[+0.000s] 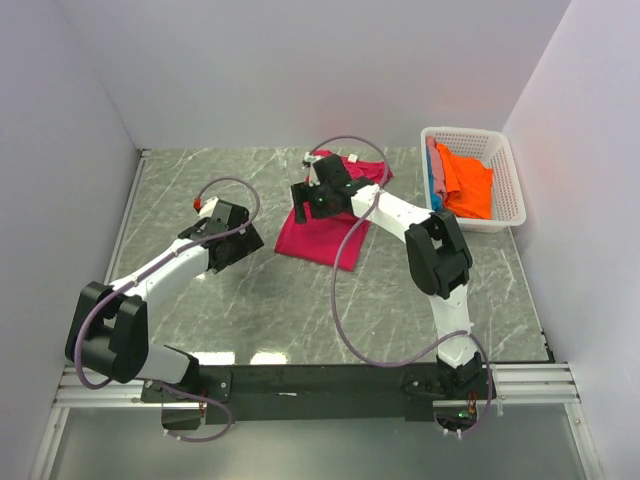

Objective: Fold and stack the t-shirts
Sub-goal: Fold the tshirt

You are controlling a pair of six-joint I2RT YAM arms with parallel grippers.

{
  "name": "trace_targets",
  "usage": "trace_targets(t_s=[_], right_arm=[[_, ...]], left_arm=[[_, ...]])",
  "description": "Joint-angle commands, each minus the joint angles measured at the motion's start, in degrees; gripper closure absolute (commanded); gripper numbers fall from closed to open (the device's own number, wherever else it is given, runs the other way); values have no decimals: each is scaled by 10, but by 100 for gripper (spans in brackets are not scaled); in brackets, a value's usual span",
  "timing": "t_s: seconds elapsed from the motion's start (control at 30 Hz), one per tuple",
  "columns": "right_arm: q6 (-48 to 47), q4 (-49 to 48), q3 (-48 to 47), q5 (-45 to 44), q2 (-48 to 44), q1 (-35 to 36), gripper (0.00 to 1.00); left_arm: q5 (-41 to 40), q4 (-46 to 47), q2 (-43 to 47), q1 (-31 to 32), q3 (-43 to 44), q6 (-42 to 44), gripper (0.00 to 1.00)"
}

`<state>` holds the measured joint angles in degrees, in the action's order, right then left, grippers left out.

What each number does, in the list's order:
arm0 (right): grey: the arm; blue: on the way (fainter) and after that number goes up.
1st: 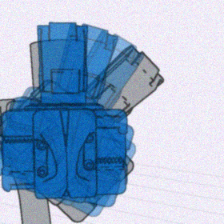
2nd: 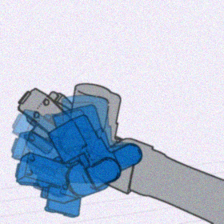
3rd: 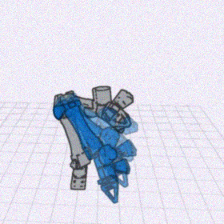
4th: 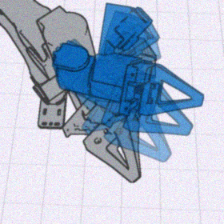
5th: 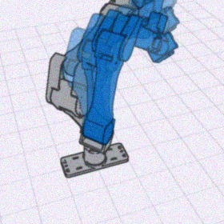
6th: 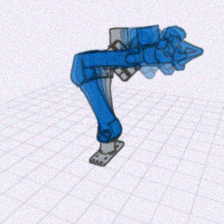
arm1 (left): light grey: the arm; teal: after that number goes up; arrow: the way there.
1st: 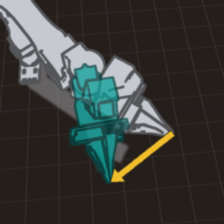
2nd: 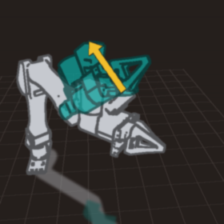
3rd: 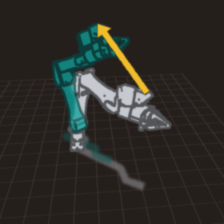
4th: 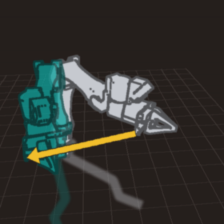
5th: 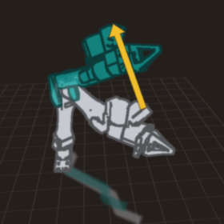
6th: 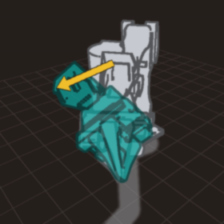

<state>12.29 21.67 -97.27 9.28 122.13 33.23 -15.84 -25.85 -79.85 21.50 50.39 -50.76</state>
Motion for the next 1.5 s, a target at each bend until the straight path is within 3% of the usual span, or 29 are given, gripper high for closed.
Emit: trace_targets(t_s=[0.0,0.63,0.73,0.87,0.93,1.03,1.17,1.23,1.3,1.4,1.47], right_arm=[[-14,-13,-3,-16,-9,7,13],[5,-5,-111,-71,84,-42,13],[-24,-8,-142,-121,101,-51,13],[-135,-15,-184,-232,126,-52,13],[-162,-23,-200,-327,137,-54,11],[-195,-9,-252,-343,145,-55,12],[-200,-32,-180,-277,75,-50,12],[-211,-35,-134,-160,38,-48,12],[-274,-58,-55,-97,-11,-36,12],[-361,-28,-34,-98,-17,-10,11],[-394,8,-53,-143,5,4,11]], left_arm=[[8,15,15,-1,-4,-8,0],[-10,3,20,-1,-2,-5,1],[-10,0,24,-1,-3,-4,1],[-19,-7,33,-1,-5,-5,1],[-21,-8,37,-1,-6,-5,1],[-17,-8,37,-1,-4,-5,0],[-7,-3,34,-1,-6,-7,1],[-3,-1,31,-1,-7,-6,0],[0,0,28,-1,-6,-1,1],[5,0,25,-1,-4,5,0],[5,1,29,-1,-6,5,1]])
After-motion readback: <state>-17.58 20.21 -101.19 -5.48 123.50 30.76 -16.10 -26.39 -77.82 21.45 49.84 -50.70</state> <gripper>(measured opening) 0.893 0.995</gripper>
